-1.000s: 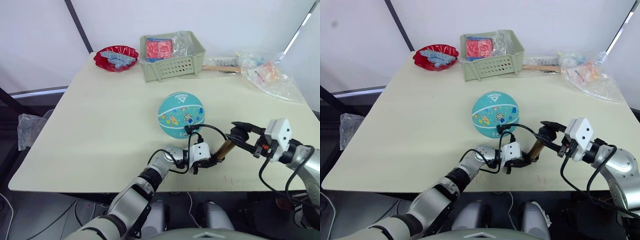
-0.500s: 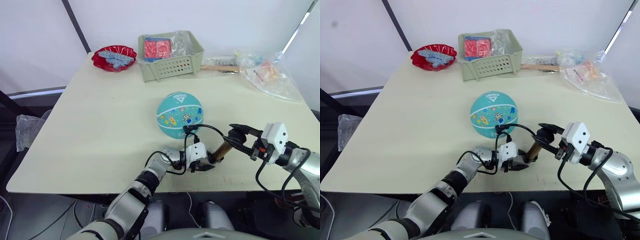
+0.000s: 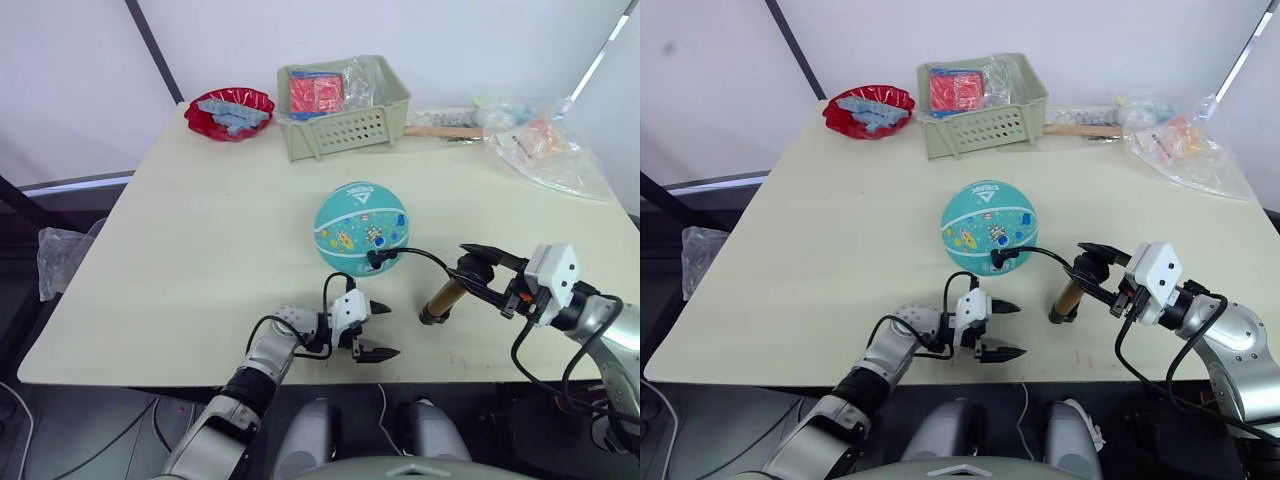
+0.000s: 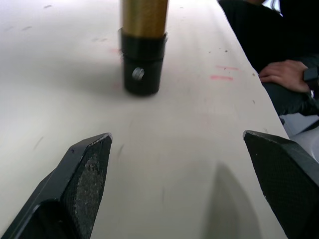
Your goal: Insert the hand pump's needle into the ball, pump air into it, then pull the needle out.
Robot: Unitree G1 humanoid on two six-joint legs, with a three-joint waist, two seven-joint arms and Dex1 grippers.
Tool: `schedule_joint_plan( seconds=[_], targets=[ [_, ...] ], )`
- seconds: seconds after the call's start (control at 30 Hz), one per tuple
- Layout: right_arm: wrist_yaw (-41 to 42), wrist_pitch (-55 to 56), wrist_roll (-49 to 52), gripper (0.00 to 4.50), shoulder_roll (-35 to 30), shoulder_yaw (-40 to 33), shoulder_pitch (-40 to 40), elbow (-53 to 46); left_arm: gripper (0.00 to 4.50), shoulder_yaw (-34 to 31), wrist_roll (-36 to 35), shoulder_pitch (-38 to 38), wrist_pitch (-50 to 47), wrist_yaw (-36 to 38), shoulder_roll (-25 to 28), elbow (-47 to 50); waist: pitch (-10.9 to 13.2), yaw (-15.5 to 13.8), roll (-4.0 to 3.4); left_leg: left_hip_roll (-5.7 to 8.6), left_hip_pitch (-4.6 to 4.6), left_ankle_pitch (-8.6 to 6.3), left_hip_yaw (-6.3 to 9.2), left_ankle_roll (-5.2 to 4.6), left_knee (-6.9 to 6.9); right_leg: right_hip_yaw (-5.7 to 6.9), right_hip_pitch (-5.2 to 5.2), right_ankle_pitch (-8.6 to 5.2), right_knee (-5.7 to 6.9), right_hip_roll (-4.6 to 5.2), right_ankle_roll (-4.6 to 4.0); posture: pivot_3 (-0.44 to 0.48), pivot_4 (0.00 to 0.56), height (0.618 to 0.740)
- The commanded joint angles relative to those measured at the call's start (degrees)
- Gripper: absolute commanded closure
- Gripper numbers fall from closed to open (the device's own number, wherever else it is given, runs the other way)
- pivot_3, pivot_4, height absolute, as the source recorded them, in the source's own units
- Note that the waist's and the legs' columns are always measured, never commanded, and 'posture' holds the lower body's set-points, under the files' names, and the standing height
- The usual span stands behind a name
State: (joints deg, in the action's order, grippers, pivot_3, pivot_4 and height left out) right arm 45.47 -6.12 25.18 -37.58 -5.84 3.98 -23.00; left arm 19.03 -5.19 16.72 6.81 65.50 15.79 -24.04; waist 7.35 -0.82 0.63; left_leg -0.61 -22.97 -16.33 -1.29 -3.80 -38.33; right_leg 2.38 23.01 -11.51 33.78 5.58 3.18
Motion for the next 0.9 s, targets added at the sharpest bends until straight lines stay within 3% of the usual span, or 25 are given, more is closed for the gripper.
schedule_joint_plan(
  seconds=[0.03,0.4,0.9],
  targets=[
    [-1.1,-3.4,-1.4,2.92,-0.2,0.0,1.8,3.2,0.00,-4.1,-6.1,-2.7,-1.2,2.8,3.5,8.6,0.1,0.0,-0.13,0.00,-0.11,-0.01,-0.01,0.03,0.00,-0.02,0.12,0.00,0.00,0.01,0.00,0.000,0.150,0.738],
    [-0.6,-3.7,-0.7,2.92,-0.5,-0.2,1.5,3.7,0.00,-13.9,-17.6,-6.4,-7.0,8.3,14.6,19.6,0.3,0.0,-0.33,0.03,-0.70,0.14,-0.01,-0.05,-0.08,0.06,0.64,0.02,0.04,0.00,-0.02,0.000,0.150,0.738],
    [-1.0,-7.9,0.3,2.92,-4.5,-2.3,-3.0,-0.6,0.00,-20.4,-25.4,-11.1,-8.9,12.2,20.1,27.5,0.5,-0.3,-0.70,0.11,-0.70,0.20,-0.06,0.00,-0.24,0.23,0.60,0.02,0.17,-0.22,0.00,0.000,0.150,0.738]
  ],
)
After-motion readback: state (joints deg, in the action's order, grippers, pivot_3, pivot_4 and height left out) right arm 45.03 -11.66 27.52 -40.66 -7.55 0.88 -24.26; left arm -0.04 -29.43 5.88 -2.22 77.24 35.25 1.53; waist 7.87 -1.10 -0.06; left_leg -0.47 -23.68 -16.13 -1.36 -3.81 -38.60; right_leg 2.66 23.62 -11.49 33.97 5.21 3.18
